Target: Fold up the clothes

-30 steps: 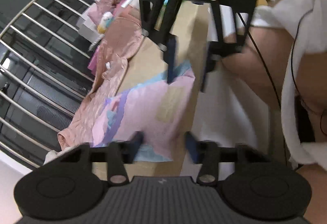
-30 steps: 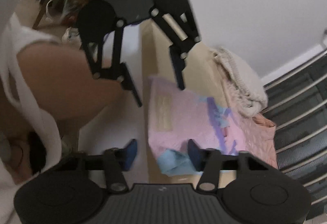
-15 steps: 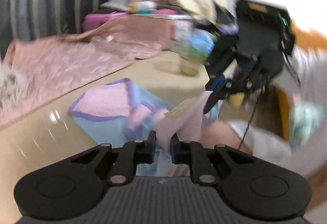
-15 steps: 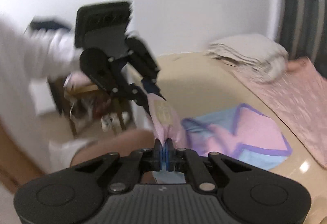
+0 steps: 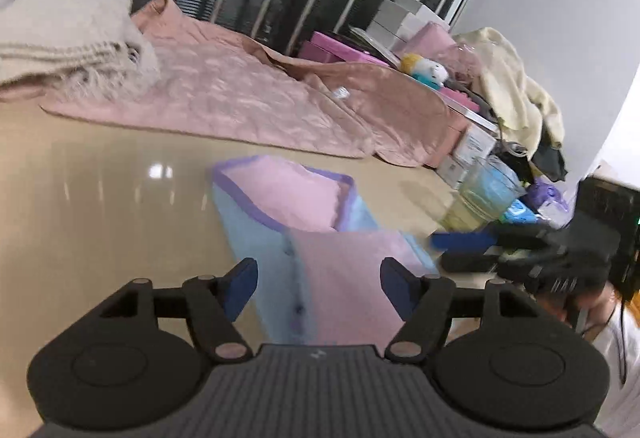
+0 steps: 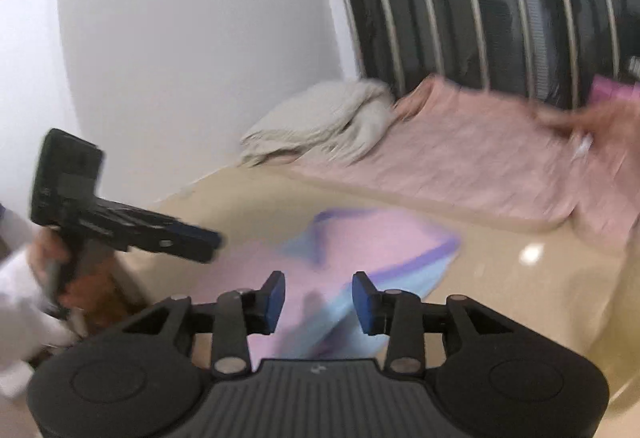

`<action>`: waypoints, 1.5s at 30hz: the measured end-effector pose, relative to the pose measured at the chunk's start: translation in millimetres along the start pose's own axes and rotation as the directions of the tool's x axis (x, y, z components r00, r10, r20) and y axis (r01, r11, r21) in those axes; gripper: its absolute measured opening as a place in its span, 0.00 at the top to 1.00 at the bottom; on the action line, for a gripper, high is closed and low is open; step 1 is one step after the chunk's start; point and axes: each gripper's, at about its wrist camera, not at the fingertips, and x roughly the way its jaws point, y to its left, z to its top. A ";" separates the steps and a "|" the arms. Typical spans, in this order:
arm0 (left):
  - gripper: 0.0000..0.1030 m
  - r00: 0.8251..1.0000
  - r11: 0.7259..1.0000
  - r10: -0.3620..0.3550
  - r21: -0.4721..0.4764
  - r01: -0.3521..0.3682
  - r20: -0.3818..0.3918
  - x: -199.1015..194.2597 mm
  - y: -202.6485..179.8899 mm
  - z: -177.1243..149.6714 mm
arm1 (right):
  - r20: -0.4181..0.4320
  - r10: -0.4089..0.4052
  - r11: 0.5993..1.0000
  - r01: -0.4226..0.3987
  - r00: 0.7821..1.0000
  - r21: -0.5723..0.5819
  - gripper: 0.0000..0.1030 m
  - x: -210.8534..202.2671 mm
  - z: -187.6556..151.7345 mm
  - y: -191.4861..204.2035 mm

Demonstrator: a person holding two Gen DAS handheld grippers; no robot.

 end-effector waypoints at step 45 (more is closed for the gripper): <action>0.95 0.888 0.891 0.454 0.028 -0.454 -0.065 110.8 39.4 80.0 | -0.223 -0.377 0.877 0.424 0.899 0.225 0.93 123.6 73.2 -94.9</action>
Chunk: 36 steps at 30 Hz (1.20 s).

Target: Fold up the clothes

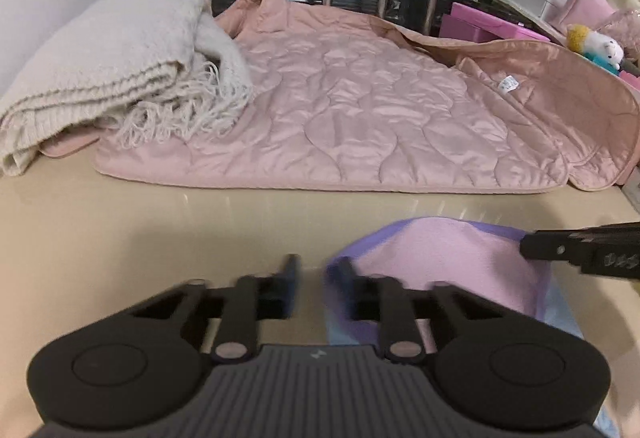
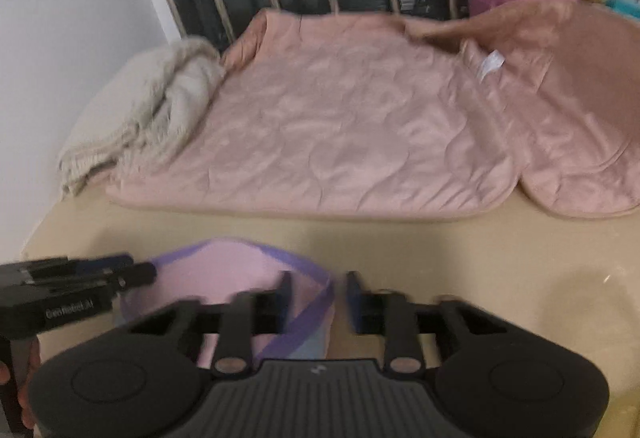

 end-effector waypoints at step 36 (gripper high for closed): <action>0.42 0.963 0.983 -0.162 -0.054 0.177 0.215 -148.6 -22.0 -128.3 | 0.190 0.280 0.915 -0.203 0.941 -0.348 0.48 -122.4 -156.1 69.5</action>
